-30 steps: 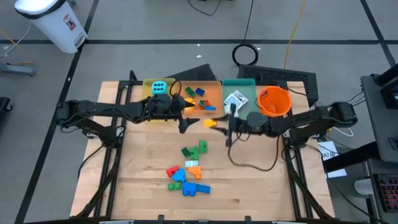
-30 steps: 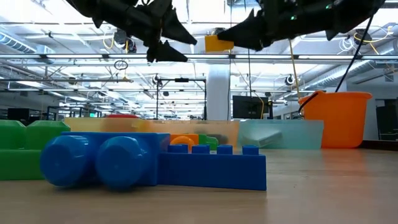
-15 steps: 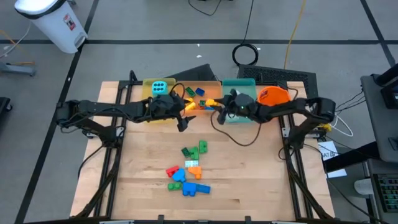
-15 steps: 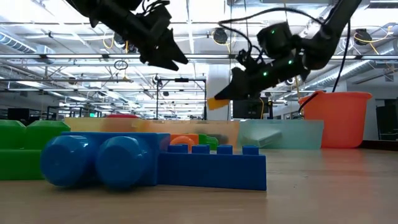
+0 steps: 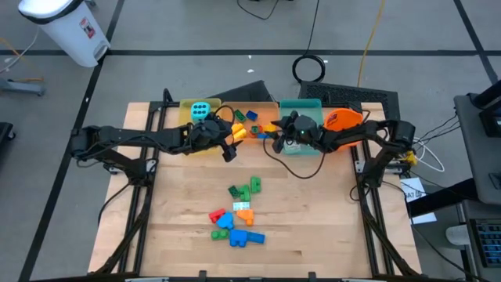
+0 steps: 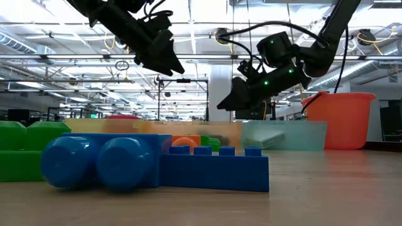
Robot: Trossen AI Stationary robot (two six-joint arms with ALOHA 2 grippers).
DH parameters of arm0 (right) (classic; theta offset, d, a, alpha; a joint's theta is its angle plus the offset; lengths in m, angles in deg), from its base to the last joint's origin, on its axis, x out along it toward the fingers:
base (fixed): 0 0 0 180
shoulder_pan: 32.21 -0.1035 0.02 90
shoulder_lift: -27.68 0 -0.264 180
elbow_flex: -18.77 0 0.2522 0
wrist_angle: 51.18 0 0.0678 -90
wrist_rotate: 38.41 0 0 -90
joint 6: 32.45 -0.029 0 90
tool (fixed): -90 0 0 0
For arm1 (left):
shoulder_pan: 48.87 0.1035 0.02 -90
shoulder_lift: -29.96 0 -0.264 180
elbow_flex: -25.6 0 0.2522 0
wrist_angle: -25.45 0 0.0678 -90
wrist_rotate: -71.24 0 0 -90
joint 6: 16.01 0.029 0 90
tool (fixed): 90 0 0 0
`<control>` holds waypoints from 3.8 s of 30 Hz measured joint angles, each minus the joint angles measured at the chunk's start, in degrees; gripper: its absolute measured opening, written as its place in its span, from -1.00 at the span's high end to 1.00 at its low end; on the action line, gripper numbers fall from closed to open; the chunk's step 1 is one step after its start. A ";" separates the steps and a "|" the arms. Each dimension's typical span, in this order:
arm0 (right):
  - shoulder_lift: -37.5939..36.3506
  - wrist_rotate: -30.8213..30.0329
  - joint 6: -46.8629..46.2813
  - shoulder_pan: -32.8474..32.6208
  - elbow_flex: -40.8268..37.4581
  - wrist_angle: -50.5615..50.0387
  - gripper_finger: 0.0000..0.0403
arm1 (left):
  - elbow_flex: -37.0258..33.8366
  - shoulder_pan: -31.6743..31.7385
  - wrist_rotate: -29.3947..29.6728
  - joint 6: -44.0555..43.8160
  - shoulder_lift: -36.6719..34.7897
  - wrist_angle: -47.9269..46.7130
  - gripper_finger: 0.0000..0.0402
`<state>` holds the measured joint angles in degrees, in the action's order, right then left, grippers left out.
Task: Pick & Place Toys
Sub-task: Put the green game piece into the orange bin
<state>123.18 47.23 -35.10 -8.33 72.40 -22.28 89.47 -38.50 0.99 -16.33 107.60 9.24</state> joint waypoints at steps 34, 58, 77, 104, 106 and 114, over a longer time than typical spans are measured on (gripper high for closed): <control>-29.26 -0.26 6.78 -28.50 0.00 -29.33 -0.28 | -0.07 -19.90 -14.14 7.57 2.20 -16.00 -0.82; -29.26 0.01 6.36 -28.87 -0.02 -32.28 -0.26 | 0.04 -19.79 -11.92 8.20 21.44 -10.76 -0.77; -29.28 -0.28 6.38 -26.99 -0.04 -28.76 -0.26 | -0.07 -18.18 -11.41 13.66 21.81 -3.56 0.22; -0.71 -1.65 19.02 -25.85 -0.02 2.62 -0.26 | 0.00 -14.99 -1.64 14.80 15.93 8.98 0.26; 0.32 -1.62 19.39 -25.69 -0.02 3.73 -0.26 | 0.00 -15.19 -1.64 15.28 15.91 9.65 0.26; 1.36 -1.83 19.86 -25.29 -0.02 5.12 -0.26 | 0.00 -15.61 -1.62 18.18 15.91 11.26 0.22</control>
<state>124.54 45.40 -15.24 -33.62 72.38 -17.16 89.47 -54.10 -0.63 1.85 123.52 20.51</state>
